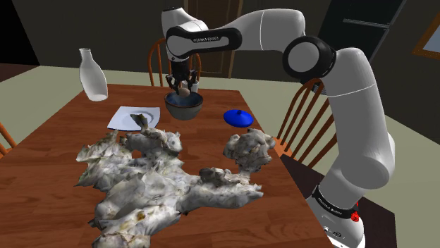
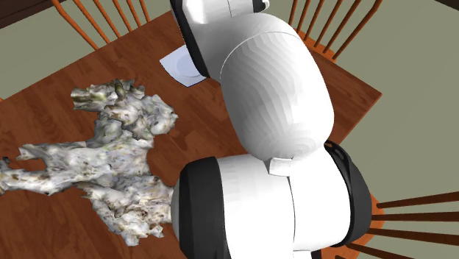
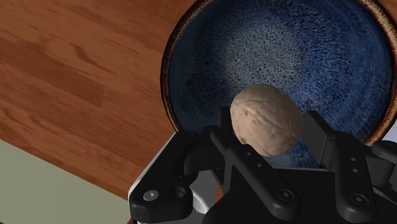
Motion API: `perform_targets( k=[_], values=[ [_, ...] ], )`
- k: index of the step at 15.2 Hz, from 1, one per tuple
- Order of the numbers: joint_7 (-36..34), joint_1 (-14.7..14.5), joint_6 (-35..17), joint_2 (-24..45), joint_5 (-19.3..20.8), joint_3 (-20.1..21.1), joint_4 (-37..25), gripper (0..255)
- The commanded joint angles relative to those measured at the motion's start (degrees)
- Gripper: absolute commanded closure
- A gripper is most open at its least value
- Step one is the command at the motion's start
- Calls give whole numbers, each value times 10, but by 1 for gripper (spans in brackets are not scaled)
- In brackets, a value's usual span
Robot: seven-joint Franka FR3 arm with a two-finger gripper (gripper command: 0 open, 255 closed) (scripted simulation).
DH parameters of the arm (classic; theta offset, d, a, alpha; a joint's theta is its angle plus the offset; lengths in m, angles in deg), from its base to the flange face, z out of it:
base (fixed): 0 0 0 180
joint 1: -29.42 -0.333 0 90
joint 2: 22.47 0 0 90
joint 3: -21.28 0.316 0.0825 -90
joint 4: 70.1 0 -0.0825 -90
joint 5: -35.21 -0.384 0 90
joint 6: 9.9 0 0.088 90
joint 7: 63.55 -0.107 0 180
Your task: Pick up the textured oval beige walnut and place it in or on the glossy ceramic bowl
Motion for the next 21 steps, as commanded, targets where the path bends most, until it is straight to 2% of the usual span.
perform_targets(
  k=[1, 6, 7, 12, 16, 21],
  values=[
    [-1, 1, -3, -1, 0, 0, 4, 255],
    [-1, 1, -3, -1, 0, 0, 4, 255],
    [-1, 1, -3, -1, 0, 0, 4, 0],
    [-1, 1, -3, -1, 0, 0, 4, 0],
    [9, -18, 72, 5, -2, 2, -79, 0],
    [9, -18, 72, 5, -2, 2, -79, 0]
  ],
)
